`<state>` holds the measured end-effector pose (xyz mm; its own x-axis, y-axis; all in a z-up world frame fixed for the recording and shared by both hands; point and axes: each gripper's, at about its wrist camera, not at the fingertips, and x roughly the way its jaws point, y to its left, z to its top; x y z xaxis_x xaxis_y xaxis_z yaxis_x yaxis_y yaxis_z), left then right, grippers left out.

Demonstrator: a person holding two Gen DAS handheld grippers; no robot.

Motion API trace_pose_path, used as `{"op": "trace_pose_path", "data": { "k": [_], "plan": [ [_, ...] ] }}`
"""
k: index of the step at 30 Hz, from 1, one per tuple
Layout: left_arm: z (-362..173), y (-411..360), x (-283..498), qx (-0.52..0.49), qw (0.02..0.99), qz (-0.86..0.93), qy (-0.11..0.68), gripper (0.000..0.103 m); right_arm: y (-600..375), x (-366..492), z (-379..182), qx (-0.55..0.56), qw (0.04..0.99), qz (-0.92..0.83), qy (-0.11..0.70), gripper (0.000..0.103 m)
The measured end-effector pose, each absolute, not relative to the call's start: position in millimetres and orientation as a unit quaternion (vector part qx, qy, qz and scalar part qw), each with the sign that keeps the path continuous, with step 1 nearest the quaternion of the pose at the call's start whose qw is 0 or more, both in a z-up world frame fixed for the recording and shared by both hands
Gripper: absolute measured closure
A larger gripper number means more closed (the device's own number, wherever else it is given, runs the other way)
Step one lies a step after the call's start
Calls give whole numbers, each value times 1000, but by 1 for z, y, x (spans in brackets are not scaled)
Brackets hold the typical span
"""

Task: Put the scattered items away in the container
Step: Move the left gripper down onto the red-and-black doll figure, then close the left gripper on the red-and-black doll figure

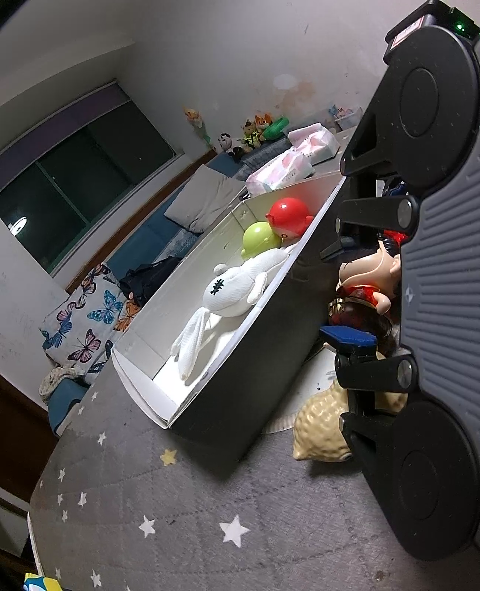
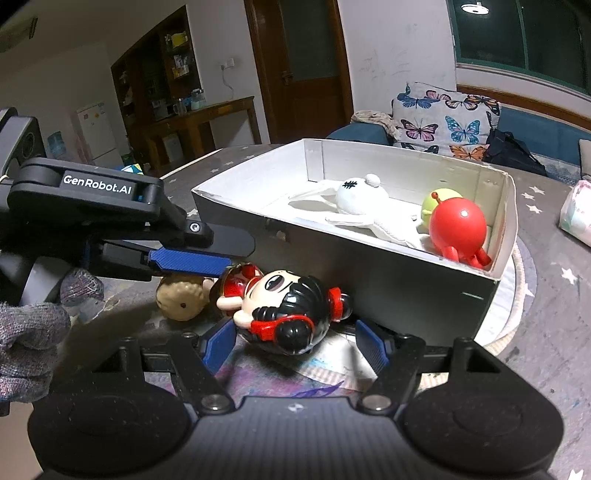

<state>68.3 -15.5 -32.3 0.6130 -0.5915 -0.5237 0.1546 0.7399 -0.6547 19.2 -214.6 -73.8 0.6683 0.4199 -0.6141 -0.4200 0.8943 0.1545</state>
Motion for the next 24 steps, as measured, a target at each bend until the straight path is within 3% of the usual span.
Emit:
{"op": "trace_pose_path", "data": {
  "k": [8,18,24],
  "plan": [
    [-34,-18,72,-286,852,-216,380,63,-213,22,-74,5,912,231,339,31],
    [-30,-24,70,-265,861,-200,385,62,-212,23,-74,13,911,234,341,45],
    [-29,-22,71,-275,854,-195,397,62,-214,23,-74,19,909,237,342,46]
  ]
}}
